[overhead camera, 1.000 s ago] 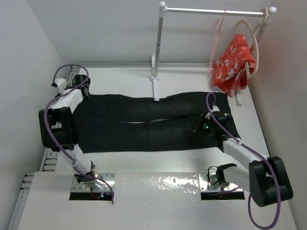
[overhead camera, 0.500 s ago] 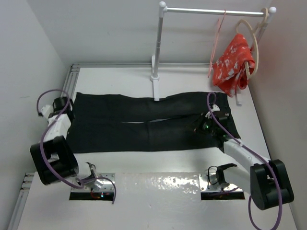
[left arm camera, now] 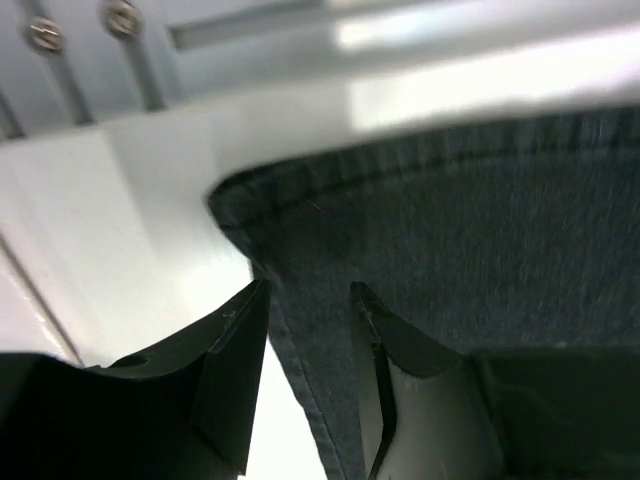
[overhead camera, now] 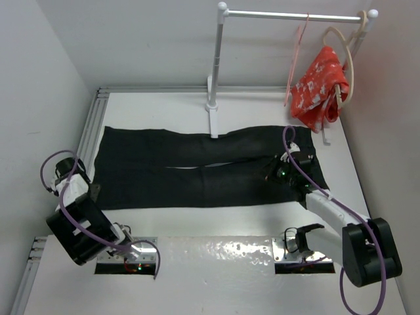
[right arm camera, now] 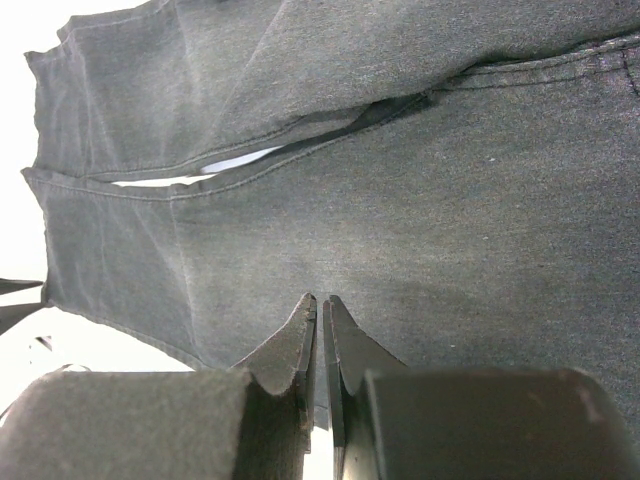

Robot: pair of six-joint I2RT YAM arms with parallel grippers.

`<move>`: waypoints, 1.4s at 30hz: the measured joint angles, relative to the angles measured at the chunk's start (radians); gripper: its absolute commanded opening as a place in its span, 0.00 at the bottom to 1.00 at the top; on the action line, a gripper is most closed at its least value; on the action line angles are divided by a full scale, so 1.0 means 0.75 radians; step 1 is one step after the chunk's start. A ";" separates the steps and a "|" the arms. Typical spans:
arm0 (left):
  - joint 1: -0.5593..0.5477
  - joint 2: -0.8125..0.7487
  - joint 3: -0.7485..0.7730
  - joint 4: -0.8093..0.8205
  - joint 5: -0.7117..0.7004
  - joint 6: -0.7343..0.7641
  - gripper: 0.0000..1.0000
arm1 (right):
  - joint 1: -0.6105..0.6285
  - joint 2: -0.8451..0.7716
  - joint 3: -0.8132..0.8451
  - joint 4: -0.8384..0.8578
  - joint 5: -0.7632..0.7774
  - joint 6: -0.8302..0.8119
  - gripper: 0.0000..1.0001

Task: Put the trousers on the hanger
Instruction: Flatten out the trousers at the center of the board, then fold the trousers at the center of the board.

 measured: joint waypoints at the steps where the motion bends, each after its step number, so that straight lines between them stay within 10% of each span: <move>1: 0.025 -0.013 0.001 -0.003 0.008 0.003 0.37 | 0.000 0.000 0.000 0.000 -0.001 0.000 0.05; 19: 0.099 0.143 -0.008 0.031 0.033 -0.041 0.38 | 0.001 0.009 0.019 -0.023 0.001 -0.035 0.06; 23: 0.100 0.118 -0.030 0.068 0.032 -0.056 0.19 | 0.001 0.009 0.023 -0.036 0.006 -0.044 0.06; 29: 0.105 0.087 -0.060 0.114 0.051 -0.054 0.00 | 0.001 -0.032 0.024 -0.071 0.082 -0.055 0.32; 37: 0.104 -0.043 -0.062 0.151 0.165 -0.036 0.00 | 0.001 -0.183 0.024 -0.181 0.408 -0.043 0.58; 42: 0.060 -0.314 -0.126 0.271 0.303 -0.064 0.00 | -0.004 -0.270 0.024 -0.402 0.797 0.035 0.47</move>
